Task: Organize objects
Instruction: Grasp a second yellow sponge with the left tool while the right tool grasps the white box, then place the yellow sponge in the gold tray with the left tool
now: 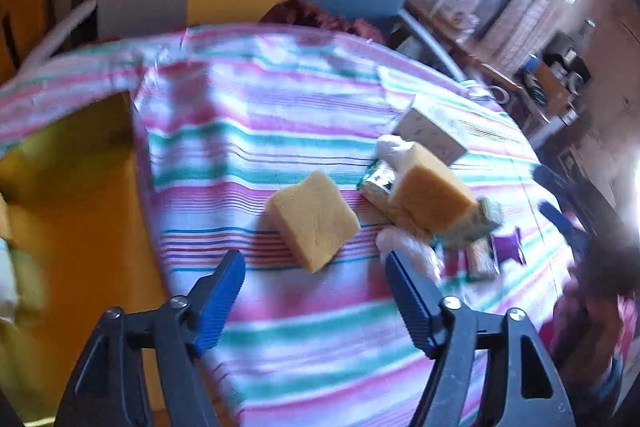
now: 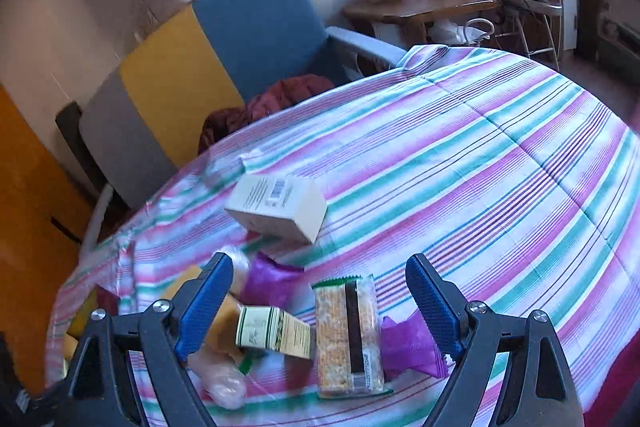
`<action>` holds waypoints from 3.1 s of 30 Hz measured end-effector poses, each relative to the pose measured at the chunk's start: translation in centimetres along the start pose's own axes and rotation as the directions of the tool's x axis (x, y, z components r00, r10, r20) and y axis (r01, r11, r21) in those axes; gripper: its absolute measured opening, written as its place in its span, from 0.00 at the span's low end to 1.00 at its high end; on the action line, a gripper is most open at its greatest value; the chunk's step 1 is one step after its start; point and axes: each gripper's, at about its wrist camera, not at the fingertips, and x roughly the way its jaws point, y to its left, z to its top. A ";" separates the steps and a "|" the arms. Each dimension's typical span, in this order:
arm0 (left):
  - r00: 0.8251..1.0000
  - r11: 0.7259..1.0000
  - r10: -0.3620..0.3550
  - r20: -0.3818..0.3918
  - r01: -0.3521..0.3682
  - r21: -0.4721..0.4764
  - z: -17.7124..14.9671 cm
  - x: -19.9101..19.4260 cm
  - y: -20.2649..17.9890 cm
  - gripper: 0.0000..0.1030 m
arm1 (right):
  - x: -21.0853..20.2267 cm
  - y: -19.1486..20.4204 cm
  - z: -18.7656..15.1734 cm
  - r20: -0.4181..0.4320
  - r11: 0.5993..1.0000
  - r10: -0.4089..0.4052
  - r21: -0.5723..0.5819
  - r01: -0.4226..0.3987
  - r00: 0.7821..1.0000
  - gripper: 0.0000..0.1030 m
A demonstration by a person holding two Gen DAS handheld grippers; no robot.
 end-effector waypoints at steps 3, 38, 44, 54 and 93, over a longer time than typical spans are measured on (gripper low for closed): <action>0.999 0.998 0.014 -0.038 -0.016 -0.056 0.7 2.2 0.2 0.79 | 0.4 0.3 -0.3 -0.027 1.000 0.021 0.008 -0.021 0.999 0.86; 0.999 0.992 -0.018 0.042 0.013 0.124 0.1 2.2 -1.3 0.51 | 7.6 6.5 3.8 -0.160 0.873 -0.111 -0.488 0.019 0.981 0.89; 0.994 0.985 -0.085 0.069 0.073 0.159 -1.0 0.0 -1.7 0.51 | 13.2 9.6 5.1 -0.243 0.767 -0.182 -0.641 -0.017 0.953 0.97; 0.987 0.981 -0.144 0.074 0.132 0.144 -2.3 -2.3 -1.2 0.51 | 18.1 10.3 3.3 -0.318 0.742 -0.269 -0.670 -0.015 0.909 0.49; 0.958 0.973 0.200 0.205 -0.169 -0.160 -11.3 -13.6 15.9 0.51 | 0.3 18.4 -10.9 -0.267 0.763 0.121 -0.591 -0.262 0.956 0.48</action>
